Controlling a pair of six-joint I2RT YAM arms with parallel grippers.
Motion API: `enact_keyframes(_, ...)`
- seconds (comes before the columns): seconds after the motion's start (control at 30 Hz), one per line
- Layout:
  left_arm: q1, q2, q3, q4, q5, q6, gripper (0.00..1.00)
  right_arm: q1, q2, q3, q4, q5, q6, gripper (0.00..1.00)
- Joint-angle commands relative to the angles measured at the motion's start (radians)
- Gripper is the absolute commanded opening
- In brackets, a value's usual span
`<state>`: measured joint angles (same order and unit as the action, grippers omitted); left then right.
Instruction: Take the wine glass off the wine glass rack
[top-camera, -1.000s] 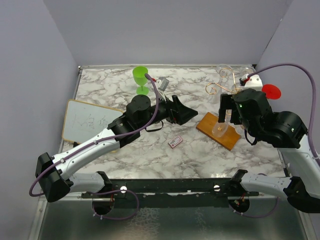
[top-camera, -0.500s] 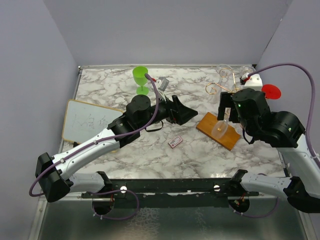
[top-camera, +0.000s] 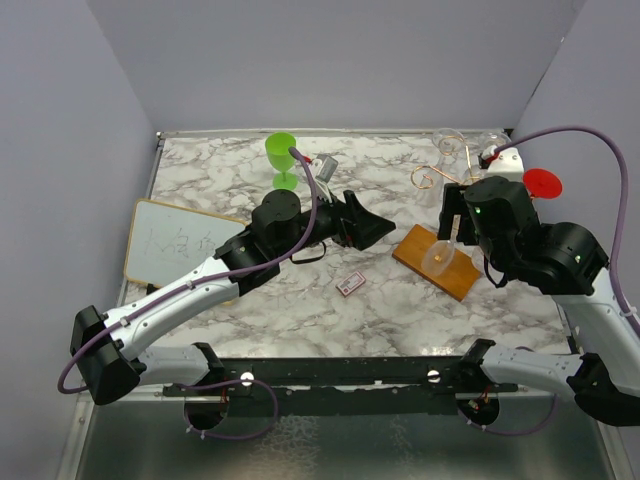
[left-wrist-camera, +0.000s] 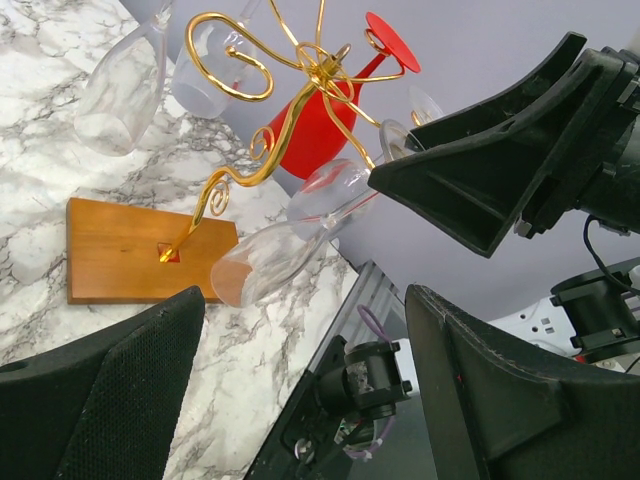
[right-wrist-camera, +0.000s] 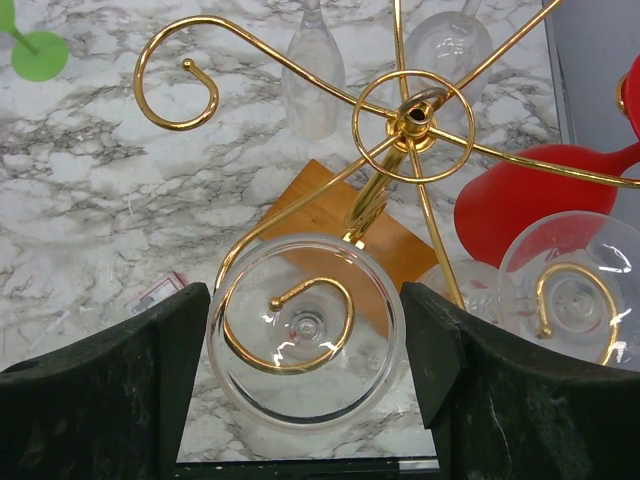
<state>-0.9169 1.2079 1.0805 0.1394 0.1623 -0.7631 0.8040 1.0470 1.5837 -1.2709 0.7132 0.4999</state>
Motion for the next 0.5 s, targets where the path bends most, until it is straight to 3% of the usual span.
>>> enact_keyframes(0.0,-0.003,-0.029,-0.011,-0.005,-0.026,0.016,0.83,0.004,-0.016,0.008,0.040,0.007,-0.003,0.75)
enact_keyframes(0.47,-0.002,-0.021,-0.004,-0.013,-0.032,0.013,0.83,0.003,-0.019,0.031,0.070,-0.033,-0.067,0.56)
